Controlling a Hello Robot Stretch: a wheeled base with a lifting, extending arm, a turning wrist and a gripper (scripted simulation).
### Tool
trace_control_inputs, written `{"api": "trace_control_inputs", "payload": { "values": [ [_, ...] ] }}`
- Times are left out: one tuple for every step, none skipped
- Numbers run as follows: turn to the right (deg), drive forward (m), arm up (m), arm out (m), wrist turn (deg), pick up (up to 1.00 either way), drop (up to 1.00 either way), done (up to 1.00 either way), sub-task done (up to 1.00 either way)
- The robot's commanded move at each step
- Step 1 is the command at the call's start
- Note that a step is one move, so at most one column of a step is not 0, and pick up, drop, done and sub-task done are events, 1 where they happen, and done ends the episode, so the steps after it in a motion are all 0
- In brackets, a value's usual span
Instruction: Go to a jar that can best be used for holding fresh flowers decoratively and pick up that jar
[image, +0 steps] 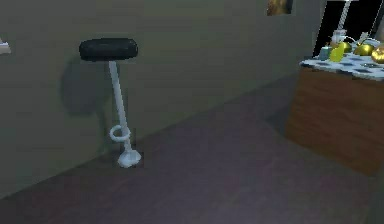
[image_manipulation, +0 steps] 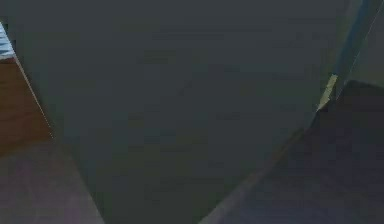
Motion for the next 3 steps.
{"api": "trace_control_inputs", "payload": {
  "values": [
    [0.0, 0.40, 0.00, 0.00, 0.0, 0.00, 0.00, 0.00, 0.00],
    [15.0, 0.00, 0.00, 0.00, 0.0, 0.00, 0.00, 0.00, 0.00],
    [0.0, 1.00, 0.00, 0.00, 0.0, 0.00, 0.00, 0.00, 0.00]
  ]
}}
